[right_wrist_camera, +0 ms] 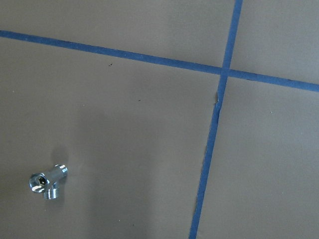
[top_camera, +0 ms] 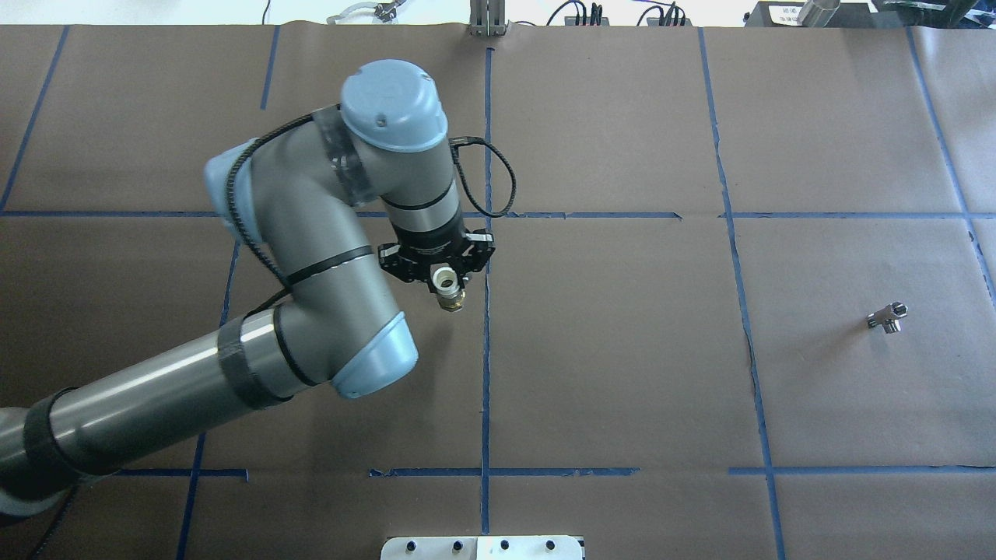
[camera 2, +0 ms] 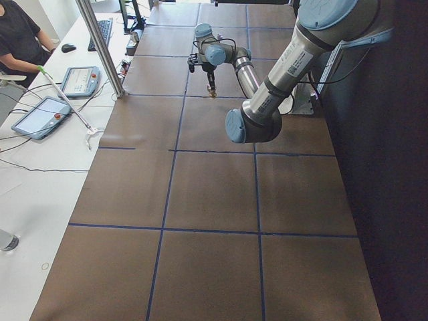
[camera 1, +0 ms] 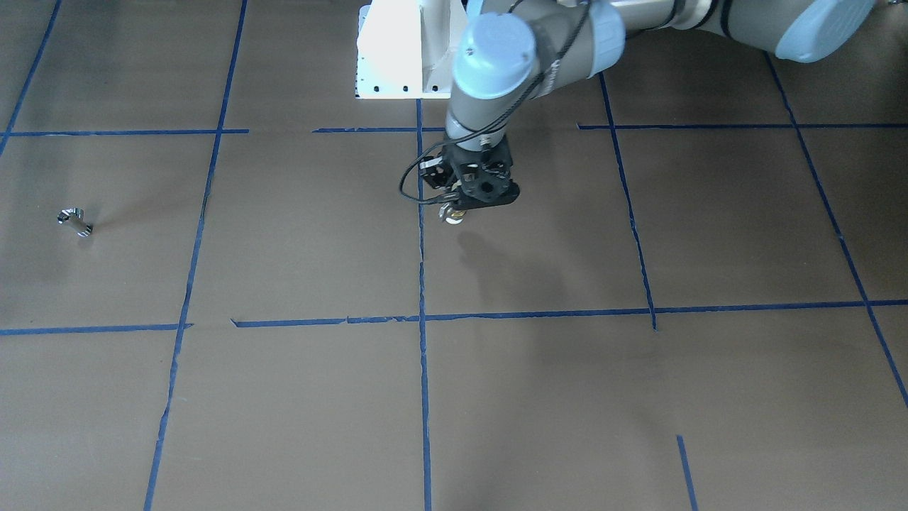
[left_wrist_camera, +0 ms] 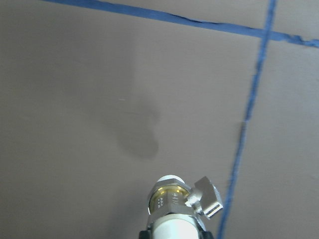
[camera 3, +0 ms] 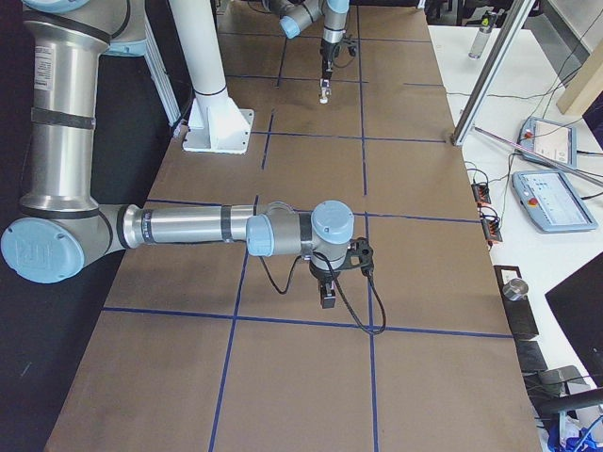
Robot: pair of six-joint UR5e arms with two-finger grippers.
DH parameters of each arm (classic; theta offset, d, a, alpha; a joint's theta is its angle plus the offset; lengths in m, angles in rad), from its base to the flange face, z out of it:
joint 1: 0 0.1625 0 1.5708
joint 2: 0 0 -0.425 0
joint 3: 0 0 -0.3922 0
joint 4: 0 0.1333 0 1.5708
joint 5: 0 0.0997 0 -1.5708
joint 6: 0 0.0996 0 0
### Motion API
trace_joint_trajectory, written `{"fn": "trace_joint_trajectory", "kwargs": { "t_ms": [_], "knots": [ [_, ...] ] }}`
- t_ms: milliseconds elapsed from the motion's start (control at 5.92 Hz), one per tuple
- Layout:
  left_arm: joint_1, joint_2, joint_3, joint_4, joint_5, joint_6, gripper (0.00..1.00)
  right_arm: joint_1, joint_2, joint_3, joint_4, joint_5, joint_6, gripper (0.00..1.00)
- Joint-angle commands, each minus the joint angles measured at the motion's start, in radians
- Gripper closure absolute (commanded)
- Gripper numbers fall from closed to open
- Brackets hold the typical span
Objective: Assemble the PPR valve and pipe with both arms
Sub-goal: 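Set the pipe upright at the table center and open the left gripper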
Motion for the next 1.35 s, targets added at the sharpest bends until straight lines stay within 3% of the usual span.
{"fn": "trace_joint_trajectory", "kwargs": {
  "t_ms": [0,1014,1183],
  "knots": [
    [0.024,-0.071,0.113,-0.051,0.032,-0.075,0.98,0.0,-0.012,0.012,0.001,0.017,0.0,0.0],
    [0.042,-0.023,0.113,-0.156,0.033,-0.074,0.88,0.0,-0.023,0.023,0.001,0.017,0.002,0.0],
    [0.042,-0.024,0.113,-0.156,0.033,-0.074,0.57,0.0,-0.023,0.023,0.001,0.017,0.002,0.0]
  ]
}}
